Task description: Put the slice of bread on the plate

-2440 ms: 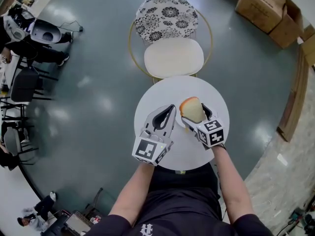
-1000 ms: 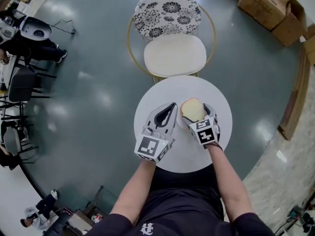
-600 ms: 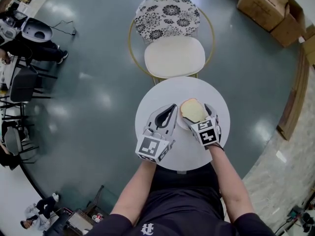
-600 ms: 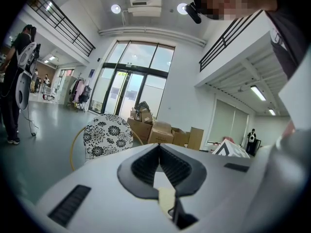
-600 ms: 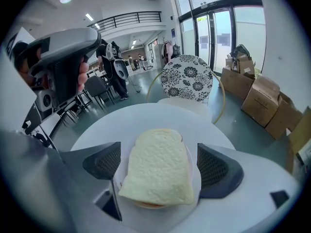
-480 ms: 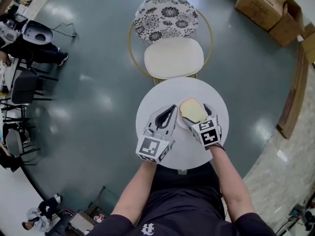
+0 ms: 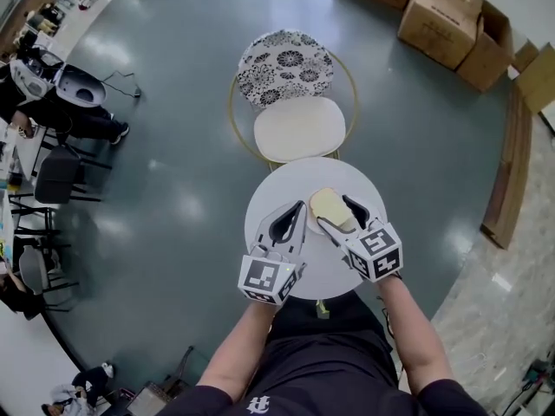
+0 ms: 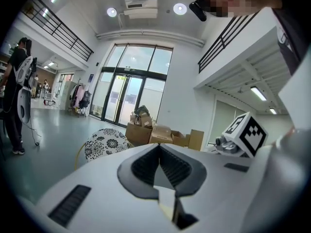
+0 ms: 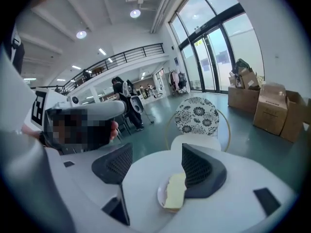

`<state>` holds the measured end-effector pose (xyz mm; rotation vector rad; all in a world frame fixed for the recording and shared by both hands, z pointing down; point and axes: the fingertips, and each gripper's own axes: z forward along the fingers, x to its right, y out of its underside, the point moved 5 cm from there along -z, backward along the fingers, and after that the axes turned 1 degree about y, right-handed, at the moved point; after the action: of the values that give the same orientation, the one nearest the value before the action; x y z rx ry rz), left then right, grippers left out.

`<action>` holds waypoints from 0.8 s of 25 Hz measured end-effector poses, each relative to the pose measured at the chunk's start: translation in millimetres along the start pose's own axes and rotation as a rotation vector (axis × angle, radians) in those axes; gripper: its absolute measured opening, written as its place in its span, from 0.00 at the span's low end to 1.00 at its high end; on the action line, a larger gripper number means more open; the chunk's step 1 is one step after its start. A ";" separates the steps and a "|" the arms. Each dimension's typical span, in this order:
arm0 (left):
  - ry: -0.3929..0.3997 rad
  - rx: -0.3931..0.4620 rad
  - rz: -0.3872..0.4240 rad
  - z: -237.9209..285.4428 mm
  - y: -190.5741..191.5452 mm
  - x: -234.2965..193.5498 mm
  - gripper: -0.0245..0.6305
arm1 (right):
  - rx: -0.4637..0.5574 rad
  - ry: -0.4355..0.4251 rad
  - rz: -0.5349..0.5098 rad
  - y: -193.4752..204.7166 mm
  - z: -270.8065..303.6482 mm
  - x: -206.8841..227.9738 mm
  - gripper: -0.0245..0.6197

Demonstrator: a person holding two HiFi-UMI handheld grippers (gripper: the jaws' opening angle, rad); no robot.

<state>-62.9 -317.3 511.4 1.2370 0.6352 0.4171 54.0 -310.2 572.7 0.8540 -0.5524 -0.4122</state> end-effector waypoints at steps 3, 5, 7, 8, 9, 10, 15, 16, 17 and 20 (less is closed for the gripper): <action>0.009 0.013 0.005 -9.0 -23.6 14.4 0.05 | 0.074 -0.016 -0.018 -31.8 -28.7 -15.7 0.46; 0.007 0.016 0.012 -13.6 -36.1 23.8 0.05 | 0.118 -0.022 -0.033 -49.2 -47.0 -25.1 0.36; 0.004 0.024 0.015 -18.4 -48.4 33.0 0.05 | 0.162 -0.020 -0.050 -65.3 -65.0 -33.7 0.25; 0.004 0.030 0.017 -21.0 -54.1 37.3 0.05 | 0.183 -0.018 -0.055 -72.2 -73.5 -37.7 0.21; 0.002 0.036 0.020 -23.5 -59.3 41.3 0.05 | 0.203 -0.018 -0.058 -78.4 -81.4 -41.6 0.18; 0.001 0.042 0.022 -25.9 -64.2 44.7 0.05 | 0.222 -0.019 -0.059 -84.0 -88.5 -45.2 0.16; 0.009 0.061 0.030 -35.0 -86.3 61.2 0.05 | 0.286 -0.031 -0.065 -105.2 -113.9 -57.5 0.13; 0.015 0.065 0.035 -37.7 -91.3 65.4 0.05 | 0.297 -0.034 -0.065 -108.7 -118.2 -60.0 0.13; 0.020 0.070 0.040 -40.5 -96.3 69.5 0.05 | 0.308 -0.037 -0.065 -112.3 -122.3 -62.3 0.12; 0.031 0.087 0.055 -47.1 -110.0 79.8 0.05 | 0.346 -0.044 -0.061 -123.4 -133.5 -66.5 0.09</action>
<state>-37.8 -265.3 379.6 1.3346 0.6526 0.4590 67.9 -268.3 384.2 1.1982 -0.6500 -0.3973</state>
